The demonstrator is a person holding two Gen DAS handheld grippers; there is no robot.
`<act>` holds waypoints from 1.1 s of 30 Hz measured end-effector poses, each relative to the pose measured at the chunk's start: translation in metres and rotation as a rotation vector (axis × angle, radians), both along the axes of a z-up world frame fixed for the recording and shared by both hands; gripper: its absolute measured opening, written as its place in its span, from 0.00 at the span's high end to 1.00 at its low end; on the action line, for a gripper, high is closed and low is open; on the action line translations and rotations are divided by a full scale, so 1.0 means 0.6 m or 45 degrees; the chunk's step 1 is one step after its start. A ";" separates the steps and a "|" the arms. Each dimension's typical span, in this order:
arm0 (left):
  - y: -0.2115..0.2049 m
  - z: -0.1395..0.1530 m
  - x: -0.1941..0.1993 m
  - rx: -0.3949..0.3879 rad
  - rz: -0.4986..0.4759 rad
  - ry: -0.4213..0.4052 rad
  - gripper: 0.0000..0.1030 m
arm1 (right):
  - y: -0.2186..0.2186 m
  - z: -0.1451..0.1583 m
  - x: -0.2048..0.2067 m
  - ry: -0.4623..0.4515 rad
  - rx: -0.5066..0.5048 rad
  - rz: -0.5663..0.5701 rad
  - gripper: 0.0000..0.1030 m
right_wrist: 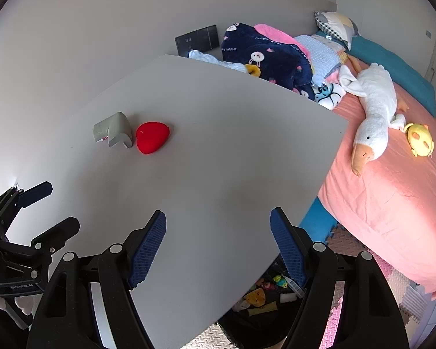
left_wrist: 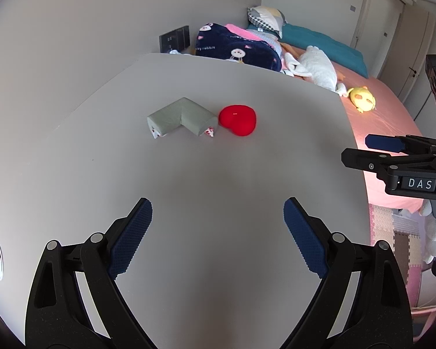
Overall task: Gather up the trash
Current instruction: 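Move both open tools back over the desk toward the corner guard and heart, then grasp the grey corner guard with the left tool while the right tool grasps the red heart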
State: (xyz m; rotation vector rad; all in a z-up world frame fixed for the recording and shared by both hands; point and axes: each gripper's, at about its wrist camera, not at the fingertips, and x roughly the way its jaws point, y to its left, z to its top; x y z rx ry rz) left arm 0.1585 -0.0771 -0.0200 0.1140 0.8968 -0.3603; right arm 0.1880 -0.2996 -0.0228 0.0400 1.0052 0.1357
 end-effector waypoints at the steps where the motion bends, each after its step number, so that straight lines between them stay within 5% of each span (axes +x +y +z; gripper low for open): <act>1: 0.005 -0.001 0.007 0.002 0.005 0.000 0.14 | 0.005 -0.003 0.007 0.004 0.003 0.004 0.27; 33: 0.029 -0.025 0.126 0.051 -0.024 0.012 0.14 | 0.131 -0.047 0.198 0.068 -0.045 0.092 0.28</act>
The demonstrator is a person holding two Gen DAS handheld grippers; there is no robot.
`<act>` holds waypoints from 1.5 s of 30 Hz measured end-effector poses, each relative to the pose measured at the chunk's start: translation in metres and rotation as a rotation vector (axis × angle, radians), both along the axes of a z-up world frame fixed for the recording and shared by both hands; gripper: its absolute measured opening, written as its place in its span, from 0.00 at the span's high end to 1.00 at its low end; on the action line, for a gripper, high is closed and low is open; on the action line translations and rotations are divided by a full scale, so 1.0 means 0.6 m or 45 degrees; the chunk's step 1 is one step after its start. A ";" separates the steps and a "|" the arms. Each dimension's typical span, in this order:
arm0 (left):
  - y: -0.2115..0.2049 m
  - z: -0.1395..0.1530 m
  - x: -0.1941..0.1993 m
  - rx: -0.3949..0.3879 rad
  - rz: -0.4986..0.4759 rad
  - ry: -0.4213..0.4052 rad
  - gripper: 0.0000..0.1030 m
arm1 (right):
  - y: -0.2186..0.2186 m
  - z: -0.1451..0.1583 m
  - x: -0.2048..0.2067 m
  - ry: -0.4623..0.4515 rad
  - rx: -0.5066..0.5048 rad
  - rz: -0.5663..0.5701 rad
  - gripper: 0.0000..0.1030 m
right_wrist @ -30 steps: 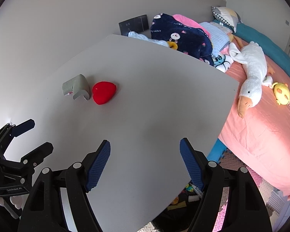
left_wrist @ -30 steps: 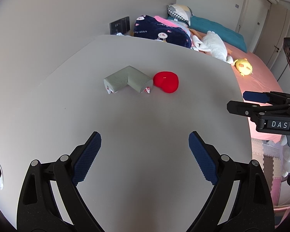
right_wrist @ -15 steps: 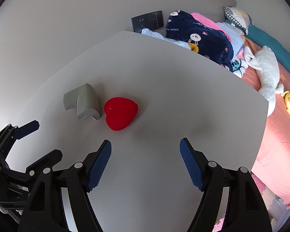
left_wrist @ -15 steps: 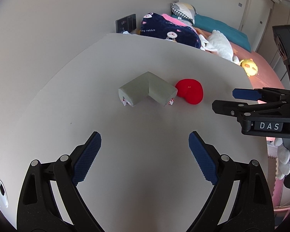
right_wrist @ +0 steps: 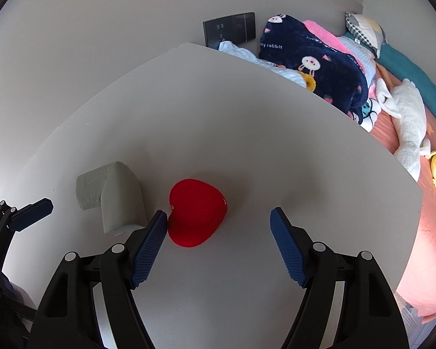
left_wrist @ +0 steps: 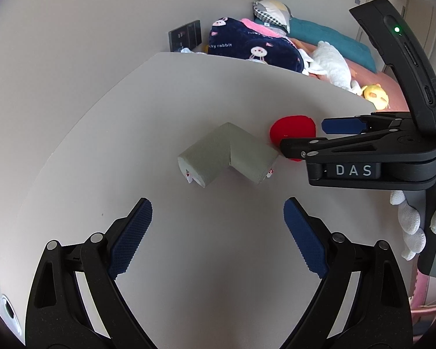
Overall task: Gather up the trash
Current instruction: 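Grasp the grey corner guard with the left tool while the right tool grasps the red heart, then lift and carry the corner guard and red heart over the black bin with both tools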
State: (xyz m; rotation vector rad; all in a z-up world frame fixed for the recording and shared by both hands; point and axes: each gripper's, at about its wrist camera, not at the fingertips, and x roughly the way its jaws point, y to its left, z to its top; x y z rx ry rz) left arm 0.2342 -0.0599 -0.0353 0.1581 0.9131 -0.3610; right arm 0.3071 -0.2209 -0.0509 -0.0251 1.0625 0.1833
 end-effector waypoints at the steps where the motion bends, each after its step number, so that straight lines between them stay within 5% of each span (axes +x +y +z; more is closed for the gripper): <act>1: -0.002 0.000 0.003 -0.001 -0.006 -0.001 0.14 | 0.001 -0.001 0.004 0.000 -0.003 0.000 0.28; 7: -0.012 -0.001 0.027 -0.004 -0.028 0.001 0.14 | 0.002 -0.001 0.023 0.007 0.007 0.011 0.29; 11: -0.015 -0.002 0.041 -0.010 -0.031 0.005 0.14 | 0.003 -0.005 0.028 0.019 -0.028 0.026 0.55; 45: -0.056 -0.014 0.072 -0.015 -0.041 0.018 0.22 | -0.064 0.021 0.003 -0.020 0.050 -0.042 0.55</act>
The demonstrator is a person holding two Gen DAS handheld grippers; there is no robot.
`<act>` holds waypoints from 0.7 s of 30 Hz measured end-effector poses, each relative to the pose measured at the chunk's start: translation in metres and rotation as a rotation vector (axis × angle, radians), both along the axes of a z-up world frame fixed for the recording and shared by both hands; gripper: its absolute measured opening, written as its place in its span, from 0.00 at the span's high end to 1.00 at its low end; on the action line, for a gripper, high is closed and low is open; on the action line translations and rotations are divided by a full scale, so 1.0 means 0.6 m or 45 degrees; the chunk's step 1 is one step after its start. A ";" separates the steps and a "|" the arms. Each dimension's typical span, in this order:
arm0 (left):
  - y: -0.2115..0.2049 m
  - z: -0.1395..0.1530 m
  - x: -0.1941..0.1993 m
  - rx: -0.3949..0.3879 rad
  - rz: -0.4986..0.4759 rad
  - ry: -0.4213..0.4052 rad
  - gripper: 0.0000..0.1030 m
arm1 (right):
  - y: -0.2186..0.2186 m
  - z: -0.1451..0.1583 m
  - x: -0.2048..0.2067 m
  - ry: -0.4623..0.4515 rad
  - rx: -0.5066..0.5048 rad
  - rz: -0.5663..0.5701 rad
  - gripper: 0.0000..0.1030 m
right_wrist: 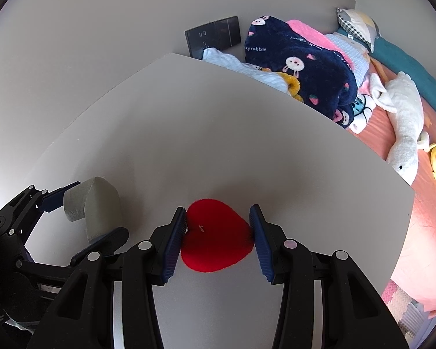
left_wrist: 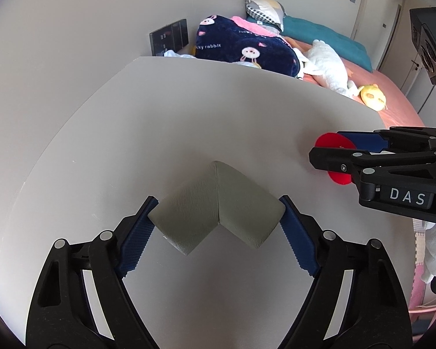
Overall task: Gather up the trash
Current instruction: 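Lift and carry the corner guard and red heart over the black bin with both tools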
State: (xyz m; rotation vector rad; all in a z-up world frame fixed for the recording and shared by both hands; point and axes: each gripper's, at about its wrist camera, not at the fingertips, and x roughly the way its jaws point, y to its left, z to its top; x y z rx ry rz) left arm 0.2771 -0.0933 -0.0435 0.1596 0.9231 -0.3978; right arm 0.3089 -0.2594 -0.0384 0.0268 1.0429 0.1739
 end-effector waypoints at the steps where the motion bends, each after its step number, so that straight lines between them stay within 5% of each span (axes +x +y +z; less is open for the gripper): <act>1: -0.004 0.003 -0.005 0.005 -0.004 -0.005 0.22 | -0.003 0.003 -0.005 -0.003 0.001 -0.001 0.55; 21: -0.060 0.083 -0.127 0.025 -0.055 -0.090 0.22 | -0.078 0.074 -0.145 -0.052 -0.021 -0.051 0.55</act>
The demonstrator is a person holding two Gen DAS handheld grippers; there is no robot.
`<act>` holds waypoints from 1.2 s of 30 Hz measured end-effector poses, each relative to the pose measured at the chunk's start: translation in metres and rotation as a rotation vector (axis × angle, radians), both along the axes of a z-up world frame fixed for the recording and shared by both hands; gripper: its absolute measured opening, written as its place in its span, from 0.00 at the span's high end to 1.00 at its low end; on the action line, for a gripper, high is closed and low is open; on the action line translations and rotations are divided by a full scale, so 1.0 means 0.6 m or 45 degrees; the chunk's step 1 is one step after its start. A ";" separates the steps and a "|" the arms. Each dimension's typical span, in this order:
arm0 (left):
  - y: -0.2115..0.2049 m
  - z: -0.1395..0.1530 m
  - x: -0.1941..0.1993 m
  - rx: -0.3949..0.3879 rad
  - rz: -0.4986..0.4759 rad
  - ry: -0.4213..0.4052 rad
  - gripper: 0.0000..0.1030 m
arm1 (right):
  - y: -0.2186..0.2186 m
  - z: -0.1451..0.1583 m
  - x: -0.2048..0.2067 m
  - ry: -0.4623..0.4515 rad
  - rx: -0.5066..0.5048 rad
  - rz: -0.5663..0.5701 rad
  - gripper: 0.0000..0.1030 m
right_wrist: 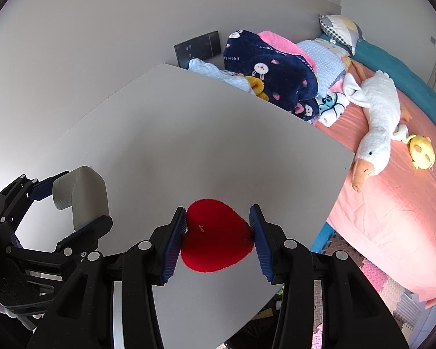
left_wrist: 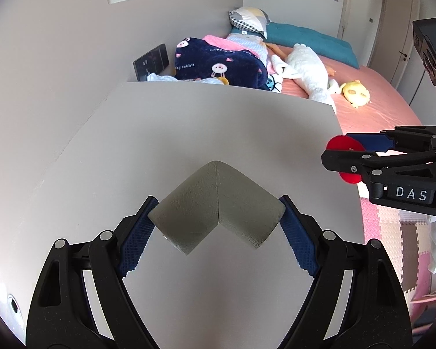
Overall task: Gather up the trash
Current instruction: 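Lift and carry the corner guard and red heart over the black bin with both tools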
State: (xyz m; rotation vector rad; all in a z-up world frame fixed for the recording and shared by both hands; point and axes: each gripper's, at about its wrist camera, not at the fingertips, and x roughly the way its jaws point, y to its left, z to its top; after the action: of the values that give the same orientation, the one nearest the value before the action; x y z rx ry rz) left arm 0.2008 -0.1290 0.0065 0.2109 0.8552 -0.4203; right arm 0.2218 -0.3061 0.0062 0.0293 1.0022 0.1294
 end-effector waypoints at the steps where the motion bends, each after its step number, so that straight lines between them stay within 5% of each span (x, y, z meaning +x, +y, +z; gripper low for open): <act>1: -0.002 0.004 -0.006 -0.003 -0.002 -0.004 0.22 | -0.003 0.004 -0.007 -0.005 0.000 -0.002 0.55; 36: -0.143 0.079 -0.183 -0.011 -0.215 -0.082 0.22 | -0.162 0.090 -0.229 -0.104 -0.028 -0.197 0.55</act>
State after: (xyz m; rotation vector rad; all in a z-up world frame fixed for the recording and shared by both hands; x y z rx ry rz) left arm 0.0911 -0.2148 0.0539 0.2885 0.7746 -0.5717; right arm 0.0842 -0.4034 0.0604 0.0805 0.9161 -0.0222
